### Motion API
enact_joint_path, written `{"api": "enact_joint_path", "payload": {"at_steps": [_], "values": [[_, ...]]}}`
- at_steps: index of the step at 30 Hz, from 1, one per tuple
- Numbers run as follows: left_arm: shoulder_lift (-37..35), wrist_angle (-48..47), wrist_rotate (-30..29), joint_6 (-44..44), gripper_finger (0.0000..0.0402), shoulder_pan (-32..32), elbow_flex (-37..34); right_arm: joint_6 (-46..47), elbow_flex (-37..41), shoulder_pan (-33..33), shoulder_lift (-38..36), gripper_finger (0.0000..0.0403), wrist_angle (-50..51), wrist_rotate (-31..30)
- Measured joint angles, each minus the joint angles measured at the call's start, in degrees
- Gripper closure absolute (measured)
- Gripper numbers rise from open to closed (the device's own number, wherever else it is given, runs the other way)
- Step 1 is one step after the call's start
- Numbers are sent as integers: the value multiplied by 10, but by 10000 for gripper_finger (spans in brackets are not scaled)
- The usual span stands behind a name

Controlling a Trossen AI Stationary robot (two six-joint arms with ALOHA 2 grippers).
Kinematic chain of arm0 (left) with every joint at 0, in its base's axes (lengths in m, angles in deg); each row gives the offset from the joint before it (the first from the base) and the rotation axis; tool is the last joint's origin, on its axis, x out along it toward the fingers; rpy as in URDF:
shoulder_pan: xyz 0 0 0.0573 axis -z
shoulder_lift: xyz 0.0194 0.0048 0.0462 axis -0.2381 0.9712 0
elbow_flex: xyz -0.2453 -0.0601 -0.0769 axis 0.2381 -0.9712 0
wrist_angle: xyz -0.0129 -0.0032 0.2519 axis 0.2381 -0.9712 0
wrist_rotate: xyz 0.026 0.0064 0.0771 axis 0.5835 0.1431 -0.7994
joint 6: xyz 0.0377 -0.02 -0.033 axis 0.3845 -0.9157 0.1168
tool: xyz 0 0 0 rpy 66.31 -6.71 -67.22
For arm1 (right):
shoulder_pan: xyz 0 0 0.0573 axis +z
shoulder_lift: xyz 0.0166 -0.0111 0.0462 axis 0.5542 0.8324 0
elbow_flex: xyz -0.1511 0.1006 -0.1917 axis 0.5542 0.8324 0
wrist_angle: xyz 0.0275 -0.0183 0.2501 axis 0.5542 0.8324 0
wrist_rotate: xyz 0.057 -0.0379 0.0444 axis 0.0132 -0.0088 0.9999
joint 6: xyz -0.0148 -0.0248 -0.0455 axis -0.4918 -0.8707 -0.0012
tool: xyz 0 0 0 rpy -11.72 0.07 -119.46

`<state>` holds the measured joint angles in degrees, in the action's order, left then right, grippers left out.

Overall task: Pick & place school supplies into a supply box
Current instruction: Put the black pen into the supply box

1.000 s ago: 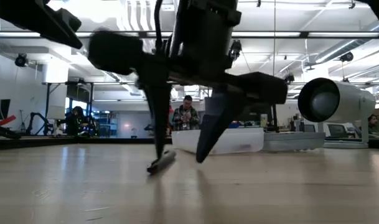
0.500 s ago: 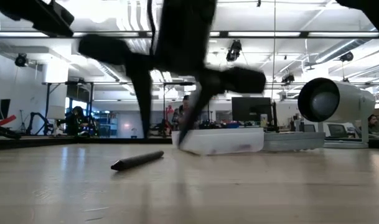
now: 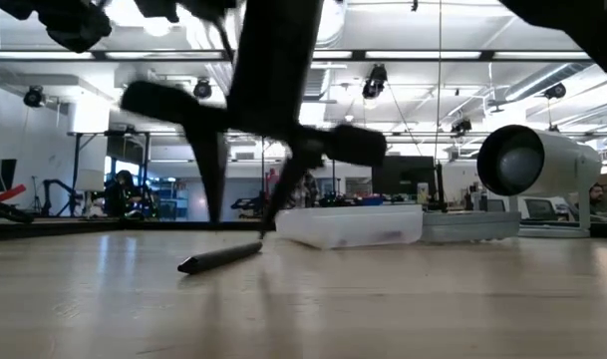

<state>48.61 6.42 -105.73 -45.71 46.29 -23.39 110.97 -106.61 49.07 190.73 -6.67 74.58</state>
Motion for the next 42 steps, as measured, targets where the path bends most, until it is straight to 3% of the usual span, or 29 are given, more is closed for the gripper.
{"api": "enact_joint_path", "payload": {"at_steps": [13,27,33,36,42], "values": [[-22,-26,0,0,261,0,-4,-13,5,-11,13,253,77,30],[-21,-26,-1,0,261,0,-13,1,18,-3,12,375,93,66],[-22,-25,-1,0,261,0,-13,-41,2,12,9,386,98,64],[-22,-25,-1,0,261,0,-13,-43,-24,30,1,387,125,40],[-21,-25,-1,0,261,0,-14,-10,-56,38,-51,388,234,-74]]}}
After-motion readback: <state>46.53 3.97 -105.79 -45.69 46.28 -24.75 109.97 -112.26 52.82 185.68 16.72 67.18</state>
